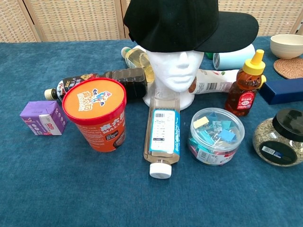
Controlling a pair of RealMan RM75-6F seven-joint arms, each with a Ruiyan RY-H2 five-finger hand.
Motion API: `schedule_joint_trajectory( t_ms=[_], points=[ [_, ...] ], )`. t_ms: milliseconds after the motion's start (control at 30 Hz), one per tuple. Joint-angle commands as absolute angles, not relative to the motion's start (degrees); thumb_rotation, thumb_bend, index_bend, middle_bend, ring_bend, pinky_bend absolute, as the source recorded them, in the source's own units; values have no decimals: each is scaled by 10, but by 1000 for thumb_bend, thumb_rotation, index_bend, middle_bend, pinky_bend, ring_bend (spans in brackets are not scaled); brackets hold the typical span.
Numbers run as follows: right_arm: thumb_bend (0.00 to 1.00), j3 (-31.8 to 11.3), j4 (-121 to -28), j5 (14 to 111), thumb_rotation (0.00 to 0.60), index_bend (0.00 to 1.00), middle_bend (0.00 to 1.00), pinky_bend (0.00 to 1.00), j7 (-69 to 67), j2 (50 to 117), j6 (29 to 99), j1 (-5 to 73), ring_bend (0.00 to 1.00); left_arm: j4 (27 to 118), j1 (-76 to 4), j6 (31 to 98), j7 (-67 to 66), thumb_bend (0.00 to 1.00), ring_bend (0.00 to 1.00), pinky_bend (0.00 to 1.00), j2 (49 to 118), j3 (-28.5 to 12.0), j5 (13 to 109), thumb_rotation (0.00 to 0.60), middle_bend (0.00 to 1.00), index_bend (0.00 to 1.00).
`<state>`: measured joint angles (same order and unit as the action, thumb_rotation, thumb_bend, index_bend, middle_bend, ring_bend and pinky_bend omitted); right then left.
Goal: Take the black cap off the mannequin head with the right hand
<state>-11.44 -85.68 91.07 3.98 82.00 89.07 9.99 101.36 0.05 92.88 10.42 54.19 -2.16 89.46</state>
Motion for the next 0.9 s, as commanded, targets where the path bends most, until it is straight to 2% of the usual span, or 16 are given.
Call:
schedule_joint_trajectory(
  t_ms=[33,900],
  points=[
    [0,-129,-842,893,600,95,125,130,40,844,869,121,60,1015,-1,925,104,106,0,4,541,-22,892,600,0,0],
    [0,-179,-913,783,600,110,124,137,175,933,823,200,71,1025,-6,904,103,106,0,4,533,-19,882,600,0,0]
  ],
)
